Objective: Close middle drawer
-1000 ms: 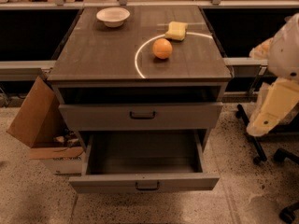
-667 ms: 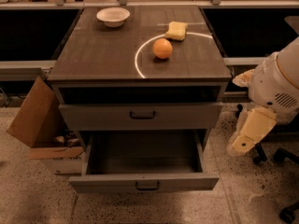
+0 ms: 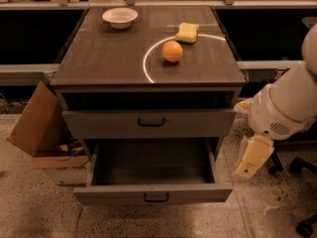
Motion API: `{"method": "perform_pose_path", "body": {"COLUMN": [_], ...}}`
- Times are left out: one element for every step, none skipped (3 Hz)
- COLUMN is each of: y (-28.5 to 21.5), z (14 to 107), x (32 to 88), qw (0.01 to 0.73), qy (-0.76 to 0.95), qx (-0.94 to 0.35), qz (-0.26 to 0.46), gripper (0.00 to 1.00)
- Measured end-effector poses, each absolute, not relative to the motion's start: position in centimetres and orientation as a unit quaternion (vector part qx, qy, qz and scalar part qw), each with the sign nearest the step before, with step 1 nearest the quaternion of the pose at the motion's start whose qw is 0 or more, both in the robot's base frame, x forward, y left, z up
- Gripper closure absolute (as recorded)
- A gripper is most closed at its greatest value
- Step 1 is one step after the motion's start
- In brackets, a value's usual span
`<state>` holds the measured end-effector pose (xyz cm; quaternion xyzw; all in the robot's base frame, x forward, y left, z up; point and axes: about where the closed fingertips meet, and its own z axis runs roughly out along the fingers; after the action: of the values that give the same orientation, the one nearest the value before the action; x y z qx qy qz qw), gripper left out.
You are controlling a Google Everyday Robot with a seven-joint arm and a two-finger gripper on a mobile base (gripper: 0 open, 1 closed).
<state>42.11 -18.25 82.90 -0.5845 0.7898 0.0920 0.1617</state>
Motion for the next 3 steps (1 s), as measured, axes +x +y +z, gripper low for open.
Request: {"method": "perform_pose_path", "body": {"y": [-17.3,-16.1,-13.6], "z": [76.1,69.7,63.1], "x": [41.4,40.3,39.7], "qw": [0.145,0.148,0.155], "qy": [0.778,0.769,0.765], "qx": [-0.598,-0.598,-0.584], "qz": [0.13,0.174,0.224], "gripper": [0.0,0.0,0.0]}}
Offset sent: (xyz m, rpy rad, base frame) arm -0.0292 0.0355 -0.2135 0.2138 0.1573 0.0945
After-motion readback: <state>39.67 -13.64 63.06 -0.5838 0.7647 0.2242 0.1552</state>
